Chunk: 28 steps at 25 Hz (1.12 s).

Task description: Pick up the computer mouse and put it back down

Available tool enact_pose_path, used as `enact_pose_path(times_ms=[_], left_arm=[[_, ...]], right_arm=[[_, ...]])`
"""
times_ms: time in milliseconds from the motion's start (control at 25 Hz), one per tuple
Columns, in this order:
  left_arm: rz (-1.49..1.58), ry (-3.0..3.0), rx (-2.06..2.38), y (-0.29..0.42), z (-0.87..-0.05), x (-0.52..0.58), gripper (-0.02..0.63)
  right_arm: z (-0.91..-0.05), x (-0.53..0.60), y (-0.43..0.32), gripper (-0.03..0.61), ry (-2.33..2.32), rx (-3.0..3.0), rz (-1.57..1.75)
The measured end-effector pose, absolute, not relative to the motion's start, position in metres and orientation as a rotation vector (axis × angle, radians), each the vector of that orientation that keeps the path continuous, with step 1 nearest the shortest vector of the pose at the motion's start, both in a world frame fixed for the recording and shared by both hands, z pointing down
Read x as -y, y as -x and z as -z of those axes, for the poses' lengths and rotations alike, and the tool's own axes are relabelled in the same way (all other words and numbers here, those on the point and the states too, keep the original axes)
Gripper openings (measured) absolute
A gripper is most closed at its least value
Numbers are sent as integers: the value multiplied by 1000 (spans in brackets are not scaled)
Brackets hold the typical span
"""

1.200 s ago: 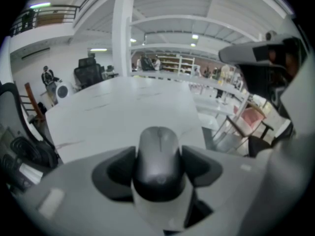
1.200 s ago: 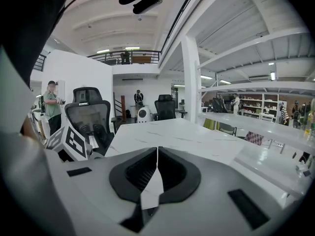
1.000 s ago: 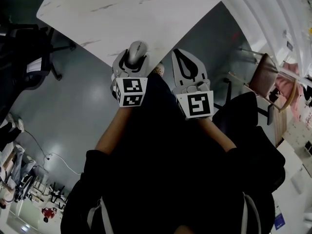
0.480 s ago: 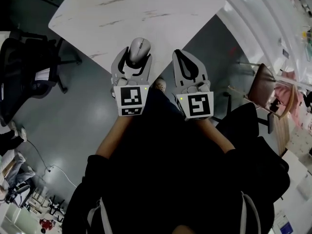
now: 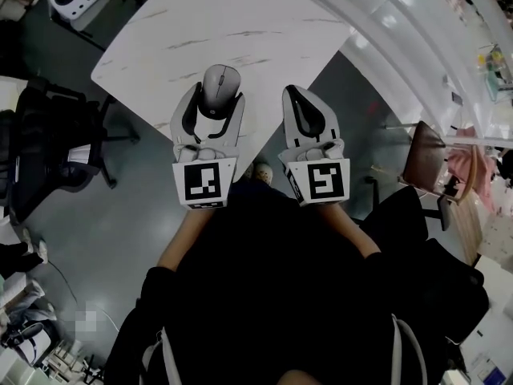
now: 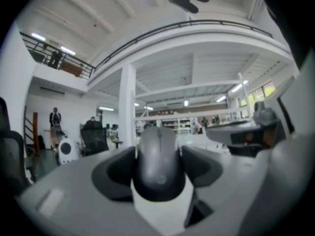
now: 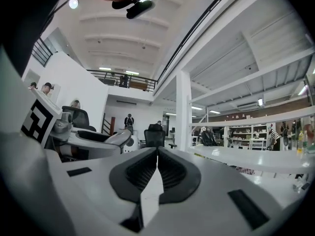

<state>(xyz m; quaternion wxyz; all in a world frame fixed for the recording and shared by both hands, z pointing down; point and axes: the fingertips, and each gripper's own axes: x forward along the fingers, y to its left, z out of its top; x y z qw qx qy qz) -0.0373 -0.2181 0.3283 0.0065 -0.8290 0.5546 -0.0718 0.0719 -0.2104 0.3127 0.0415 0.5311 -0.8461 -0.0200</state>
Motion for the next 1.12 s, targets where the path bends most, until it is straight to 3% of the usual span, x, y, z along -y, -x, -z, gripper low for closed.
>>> enact_pose_path(times_ms=[400,840,1120], left_arm=[[-15,2543,-1742,36,-275,211,298],[21,2556,-1739,35,-282,210,298],[187,2639,-1765,35,-326,220,298]], right_arm=[[-294,202,-83,21,-1687,2593,77],[-299,201,-79,21,-1665,2592,62],[-309,202,-79,20,-1655,2569,32]])
